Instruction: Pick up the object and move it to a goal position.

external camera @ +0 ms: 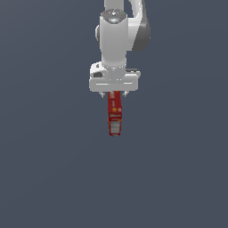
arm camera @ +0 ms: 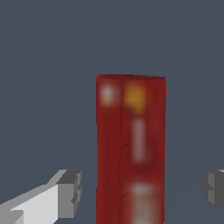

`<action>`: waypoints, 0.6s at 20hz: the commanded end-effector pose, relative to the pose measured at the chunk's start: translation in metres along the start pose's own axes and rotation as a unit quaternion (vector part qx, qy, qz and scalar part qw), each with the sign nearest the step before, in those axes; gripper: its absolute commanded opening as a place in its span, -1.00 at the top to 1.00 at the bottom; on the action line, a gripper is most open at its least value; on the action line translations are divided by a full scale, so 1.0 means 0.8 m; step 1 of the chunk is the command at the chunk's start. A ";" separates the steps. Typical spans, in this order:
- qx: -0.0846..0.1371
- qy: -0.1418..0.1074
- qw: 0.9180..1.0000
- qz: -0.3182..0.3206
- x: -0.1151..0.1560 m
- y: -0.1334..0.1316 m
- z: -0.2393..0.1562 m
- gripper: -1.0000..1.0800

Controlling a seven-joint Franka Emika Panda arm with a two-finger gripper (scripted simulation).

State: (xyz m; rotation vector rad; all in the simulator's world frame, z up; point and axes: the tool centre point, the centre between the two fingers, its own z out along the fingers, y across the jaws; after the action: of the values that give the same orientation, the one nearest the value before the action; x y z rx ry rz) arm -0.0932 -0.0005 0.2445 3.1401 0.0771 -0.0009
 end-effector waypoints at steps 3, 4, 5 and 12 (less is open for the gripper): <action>0.000 0.000 1.000 0.000 -0.001 -0.001 0.002 -0.92; 0.000 0.000 1.000 0.000 -0.001 -0.001 0.003 -0.92; 0.000 0.000 1.000 0.000 -0.001 -0.001 0.004 -0.92; 0.000 0.000 1.000 0.000 -0.002 -0.001 0.036 -0.92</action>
State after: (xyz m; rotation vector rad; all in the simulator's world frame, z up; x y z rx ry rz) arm -0.0946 0.0001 0.2227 3.1404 0.0784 0.0003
